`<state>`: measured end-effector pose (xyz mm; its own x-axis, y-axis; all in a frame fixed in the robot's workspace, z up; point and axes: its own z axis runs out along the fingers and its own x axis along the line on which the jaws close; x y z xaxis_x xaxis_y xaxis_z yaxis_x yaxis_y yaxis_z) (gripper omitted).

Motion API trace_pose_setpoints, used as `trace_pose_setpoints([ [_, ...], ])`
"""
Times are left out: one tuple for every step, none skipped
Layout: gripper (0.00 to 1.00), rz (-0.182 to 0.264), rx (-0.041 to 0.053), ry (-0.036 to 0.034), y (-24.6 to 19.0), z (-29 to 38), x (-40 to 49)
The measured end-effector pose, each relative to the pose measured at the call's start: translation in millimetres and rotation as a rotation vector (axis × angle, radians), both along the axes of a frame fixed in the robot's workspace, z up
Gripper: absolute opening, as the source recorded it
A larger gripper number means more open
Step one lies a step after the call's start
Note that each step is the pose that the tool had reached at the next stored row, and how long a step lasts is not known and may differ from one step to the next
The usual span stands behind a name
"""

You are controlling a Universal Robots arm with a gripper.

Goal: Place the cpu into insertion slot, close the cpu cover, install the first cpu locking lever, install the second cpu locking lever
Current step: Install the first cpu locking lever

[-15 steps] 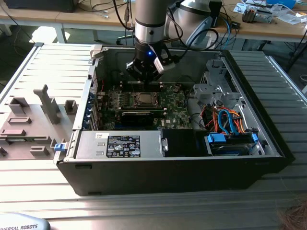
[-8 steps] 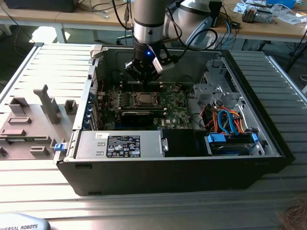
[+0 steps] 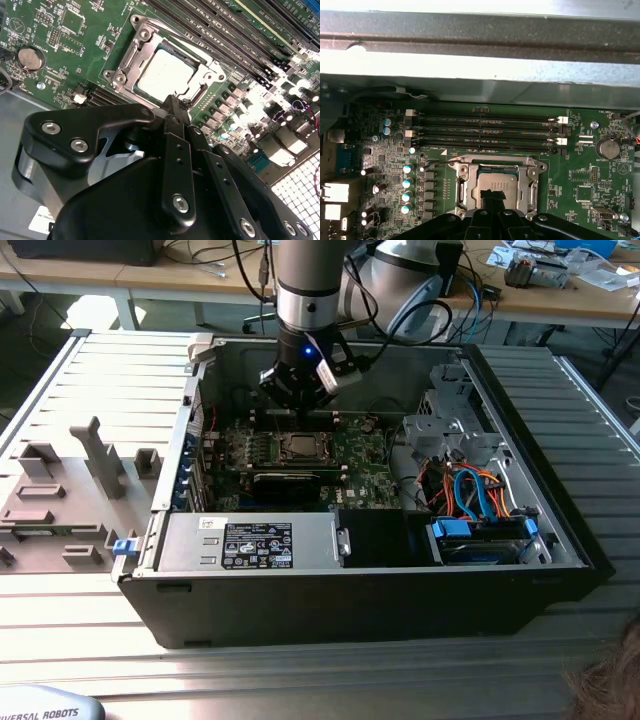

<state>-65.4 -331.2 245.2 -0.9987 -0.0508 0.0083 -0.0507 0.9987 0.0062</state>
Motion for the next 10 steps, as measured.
trace_pose_setpoints([
  [0.11, 0.0, 0.0, 0.0, 0.0, 0.0, -0.2],
  [0.11, 0.0, 0.0, 0.0, 0.0, 0.0, -0.4],
  [0.11, 0.0, 0.0, 0.0, 0.0, 0.0, -0.5],
  [0.11, 0.0, 0.0, 0.0, 0.0, 0.0, -0.7],
  [0.11, 0.0, 0.0, 0.0, 0.0, 0.0, -1.1],
  [0.11, 0.0, 0.0, 0.0, 0.0, 0.0, -1.3],
  [0.11, 0.0, 0.0001, 0.0, 0.0, 0.0, -1.6],
  [0.11, 0.0, 0.0, 0.0, 0.0, 0.0, -2.2],
  [0.11, 0.0, 0.0, 0.0, 0.0, 0.0, -2.4],
  [0.11, 0.0, 0.0, 0.0, 0.0, 0.0, -2.6],
])
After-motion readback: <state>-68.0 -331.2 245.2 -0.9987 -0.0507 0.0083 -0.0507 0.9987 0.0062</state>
